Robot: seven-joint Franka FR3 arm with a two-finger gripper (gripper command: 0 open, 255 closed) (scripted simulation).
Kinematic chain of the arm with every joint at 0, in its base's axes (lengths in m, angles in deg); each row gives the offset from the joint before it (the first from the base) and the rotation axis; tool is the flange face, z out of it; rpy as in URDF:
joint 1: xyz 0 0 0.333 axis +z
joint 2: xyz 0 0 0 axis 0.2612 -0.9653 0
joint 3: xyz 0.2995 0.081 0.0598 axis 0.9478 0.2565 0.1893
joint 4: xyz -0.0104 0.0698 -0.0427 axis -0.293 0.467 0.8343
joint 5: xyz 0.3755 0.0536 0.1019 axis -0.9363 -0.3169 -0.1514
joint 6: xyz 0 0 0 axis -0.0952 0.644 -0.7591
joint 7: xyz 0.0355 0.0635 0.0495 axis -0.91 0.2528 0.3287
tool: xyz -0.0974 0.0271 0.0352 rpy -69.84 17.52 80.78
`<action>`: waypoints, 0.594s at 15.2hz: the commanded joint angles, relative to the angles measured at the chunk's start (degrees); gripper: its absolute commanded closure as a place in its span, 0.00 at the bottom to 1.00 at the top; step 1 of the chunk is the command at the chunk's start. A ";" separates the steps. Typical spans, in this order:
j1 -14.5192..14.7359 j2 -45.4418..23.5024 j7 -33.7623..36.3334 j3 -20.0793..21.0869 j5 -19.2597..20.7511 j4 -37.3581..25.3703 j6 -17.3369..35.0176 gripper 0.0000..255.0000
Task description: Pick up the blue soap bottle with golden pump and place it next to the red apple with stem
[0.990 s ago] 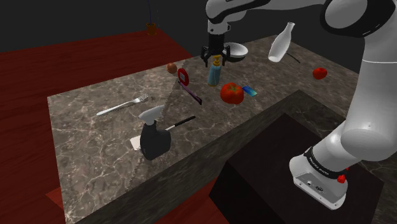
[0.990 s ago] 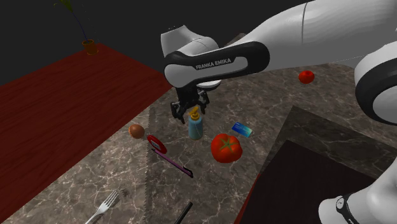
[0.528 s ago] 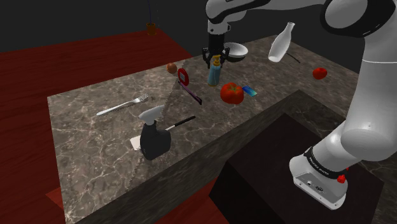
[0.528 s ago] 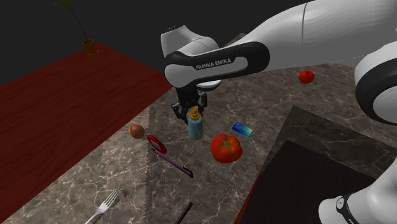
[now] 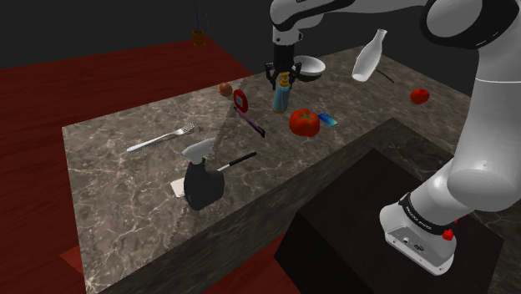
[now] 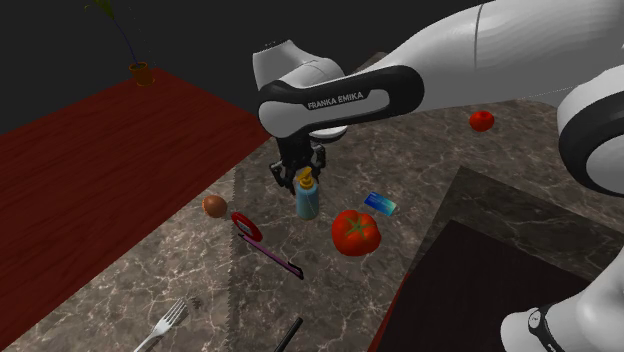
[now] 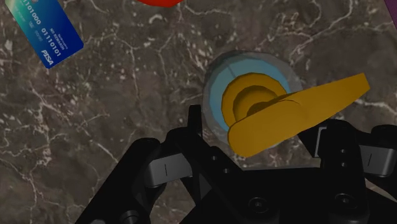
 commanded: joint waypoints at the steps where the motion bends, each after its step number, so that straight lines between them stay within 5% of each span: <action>1: -0.01 0.25 0.02 0.00 0.00 -0.35 -0.63 1.00; 9: -0.04 1.99 0.27 0.02 0.00 -3.90 -5.91 1.00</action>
